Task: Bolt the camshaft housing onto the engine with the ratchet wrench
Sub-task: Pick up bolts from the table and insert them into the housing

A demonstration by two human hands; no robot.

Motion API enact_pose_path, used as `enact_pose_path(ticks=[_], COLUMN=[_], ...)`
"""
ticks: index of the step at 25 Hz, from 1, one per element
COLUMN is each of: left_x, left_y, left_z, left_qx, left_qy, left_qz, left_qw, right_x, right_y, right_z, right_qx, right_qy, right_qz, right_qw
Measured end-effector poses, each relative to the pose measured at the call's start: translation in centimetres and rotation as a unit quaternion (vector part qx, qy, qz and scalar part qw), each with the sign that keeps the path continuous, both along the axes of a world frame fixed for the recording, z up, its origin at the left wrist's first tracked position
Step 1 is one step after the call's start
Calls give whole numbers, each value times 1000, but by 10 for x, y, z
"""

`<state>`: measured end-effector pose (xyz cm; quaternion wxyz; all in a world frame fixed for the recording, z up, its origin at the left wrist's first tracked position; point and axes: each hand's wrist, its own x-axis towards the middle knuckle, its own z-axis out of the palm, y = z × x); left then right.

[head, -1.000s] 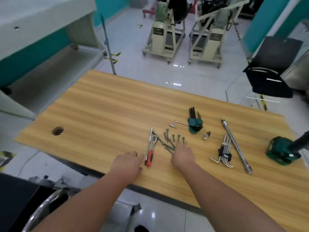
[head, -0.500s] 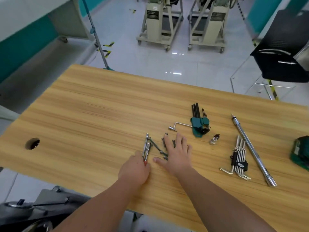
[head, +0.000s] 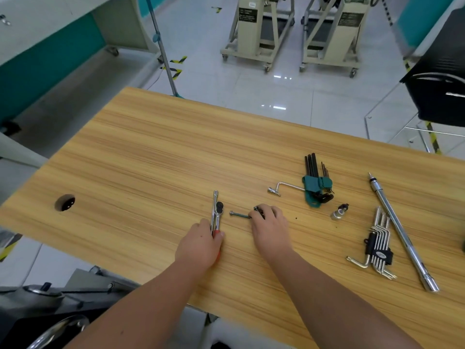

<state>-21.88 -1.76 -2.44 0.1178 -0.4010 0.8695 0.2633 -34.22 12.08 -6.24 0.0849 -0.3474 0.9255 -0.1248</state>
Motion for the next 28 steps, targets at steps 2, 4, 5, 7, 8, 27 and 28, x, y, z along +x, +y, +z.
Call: enact_pose_path(ticks=[2, 4, 5, 7, 8, 27, 28], left_x=[4, 8, 10, 15, 17, 54, 54], left_y=[2, 3, 3, 3, 3, 25, 27], left_z=[3, 6, 7, 9, 11, 55, 57], left_qx=[-11, -48, -71, -100, -104, 52, 60], left_qy=[3, 15, 26, 54, 67, 250, 260], left_qz=[4, 0, 1, 13, 16, -40, -39], left_qw=[1000, 999, 997, 993, 992, 966, 963], right_x=[-1, -4, -6, -9, -9, -3, -6], right_y=[-2, -3, -4, -7, -9, -11, -11], right_z=[1, 2, 4, 9, 12, 20, 20], right_qx=[30, 60, 73, 97, 106, 131, 128], right_qy=[4, 11, 14, 11, 7, 13, 11], right_qz=[8, 31, 44, 67, 73, 83, 87], right_qw=[1000, 998, 996, 993, 992, 988, 988])
